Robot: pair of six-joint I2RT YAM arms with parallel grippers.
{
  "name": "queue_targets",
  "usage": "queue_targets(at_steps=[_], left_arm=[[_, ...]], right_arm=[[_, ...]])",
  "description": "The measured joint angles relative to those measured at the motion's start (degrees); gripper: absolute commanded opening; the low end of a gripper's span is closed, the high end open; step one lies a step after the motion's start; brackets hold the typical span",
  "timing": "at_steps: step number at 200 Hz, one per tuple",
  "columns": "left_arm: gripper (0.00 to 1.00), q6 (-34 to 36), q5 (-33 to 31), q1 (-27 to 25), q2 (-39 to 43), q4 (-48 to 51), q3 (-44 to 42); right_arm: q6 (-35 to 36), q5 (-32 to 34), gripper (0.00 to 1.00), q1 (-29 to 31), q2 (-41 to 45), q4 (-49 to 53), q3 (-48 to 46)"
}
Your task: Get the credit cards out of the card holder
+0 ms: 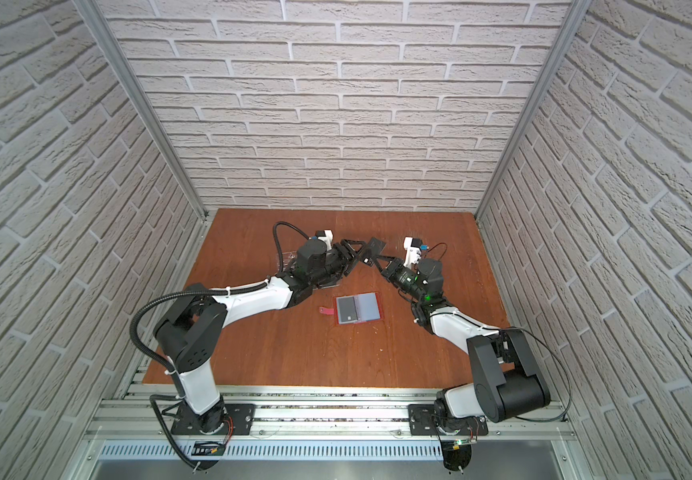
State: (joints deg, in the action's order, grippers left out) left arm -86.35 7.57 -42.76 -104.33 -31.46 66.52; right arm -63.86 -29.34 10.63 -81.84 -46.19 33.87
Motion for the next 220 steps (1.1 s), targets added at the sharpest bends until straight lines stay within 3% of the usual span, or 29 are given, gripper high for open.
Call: queue_targets(at_steps=[53, 95, 145, 178, 220], left_arm=[[0.48, 0.2, 0.3, 0.0, -0.9, -0.3, 0.1], [0.29, 0.3, 0.6, 0.0, -2.0, -0.3, 0.6], [0.16, 0.9, 0.6, 0.1, -2.0, 0.1, 0.6], [0.00, 1.4, 0.7, 0.3, -2.0, -0.4, 0.6], [0.00, 2.2, 1.3, 0.5, -2.0, -0.3, 0.6]], right_arm=[[-2.3, 0.2, 0.06, 0.0, -3.6, -4.0, 0.0], [-4.0, 0.2, 0.06, 0.0, -6.5, -7.8, 0.0], [-6.8, 0.1, 0.06, 0.0, -9.7, -13.8, 0.0], [-7.6, 0.3, 0.09, 0.0, -10.2, -14.4, 0.0], [-7.7, 0.0, 0.17, 0.0, -10.8, -14.3, 0.0]])
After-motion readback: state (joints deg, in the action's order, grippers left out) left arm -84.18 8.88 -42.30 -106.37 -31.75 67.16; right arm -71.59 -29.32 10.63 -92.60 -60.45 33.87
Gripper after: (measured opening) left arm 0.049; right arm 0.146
